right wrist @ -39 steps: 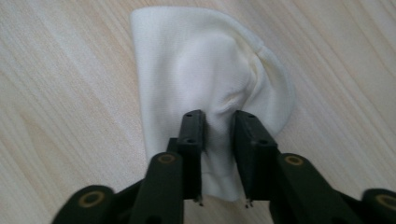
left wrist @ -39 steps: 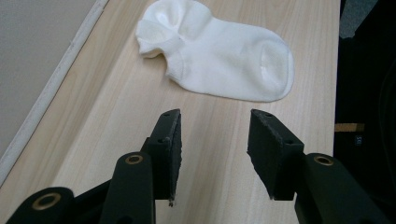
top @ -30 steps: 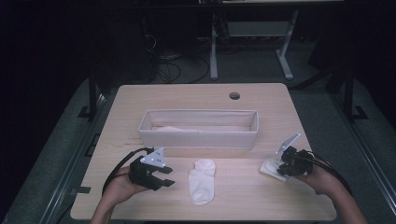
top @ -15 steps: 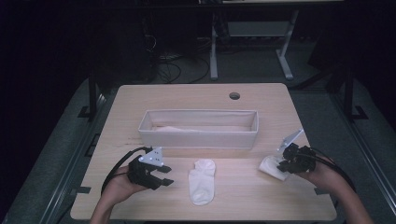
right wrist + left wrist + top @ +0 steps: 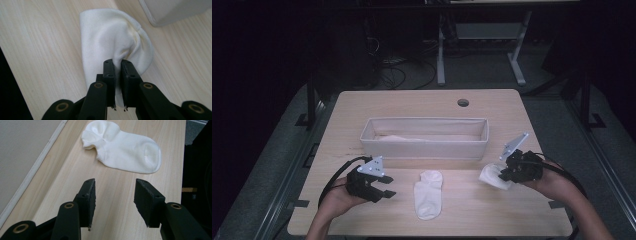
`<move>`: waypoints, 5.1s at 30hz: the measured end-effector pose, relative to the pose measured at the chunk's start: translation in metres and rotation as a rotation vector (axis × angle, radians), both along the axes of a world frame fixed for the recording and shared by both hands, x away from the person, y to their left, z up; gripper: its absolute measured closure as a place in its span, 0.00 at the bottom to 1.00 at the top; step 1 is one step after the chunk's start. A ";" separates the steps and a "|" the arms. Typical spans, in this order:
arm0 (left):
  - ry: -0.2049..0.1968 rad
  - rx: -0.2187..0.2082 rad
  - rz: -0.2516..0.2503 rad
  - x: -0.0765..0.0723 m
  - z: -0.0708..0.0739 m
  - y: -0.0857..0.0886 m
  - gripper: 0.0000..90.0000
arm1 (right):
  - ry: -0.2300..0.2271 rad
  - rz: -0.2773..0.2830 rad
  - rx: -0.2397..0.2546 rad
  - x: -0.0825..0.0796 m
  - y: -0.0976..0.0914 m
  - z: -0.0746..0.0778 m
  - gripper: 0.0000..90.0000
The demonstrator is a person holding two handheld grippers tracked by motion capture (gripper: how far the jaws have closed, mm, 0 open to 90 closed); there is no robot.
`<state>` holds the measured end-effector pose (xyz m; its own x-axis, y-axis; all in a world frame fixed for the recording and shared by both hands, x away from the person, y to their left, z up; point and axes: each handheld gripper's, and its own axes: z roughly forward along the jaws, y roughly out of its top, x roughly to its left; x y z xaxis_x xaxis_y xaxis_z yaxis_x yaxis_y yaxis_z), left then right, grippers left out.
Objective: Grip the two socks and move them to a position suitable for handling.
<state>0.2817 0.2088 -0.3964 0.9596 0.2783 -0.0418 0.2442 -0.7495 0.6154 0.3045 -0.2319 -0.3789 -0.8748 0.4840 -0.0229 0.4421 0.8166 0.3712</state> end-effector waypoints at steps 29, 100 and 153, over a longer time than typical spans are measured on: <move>-0.004 -0.013 0.031 0.002 0.001 0.011 0.52 | -0.008 0.261 -0.019 0.013 0.110 0.020 0.92; 0.005 -0.035 0.055 0.003 0.004 0.022 0.50 | 0.076 0.443 -0.060 0.041 0.200 -0.039 0.91; -0.002 -0.036 0.064 0.004 0.004 0.024 0.50 | 0.077 0.347 -0.033 0.064 0.194 -0.029 0.96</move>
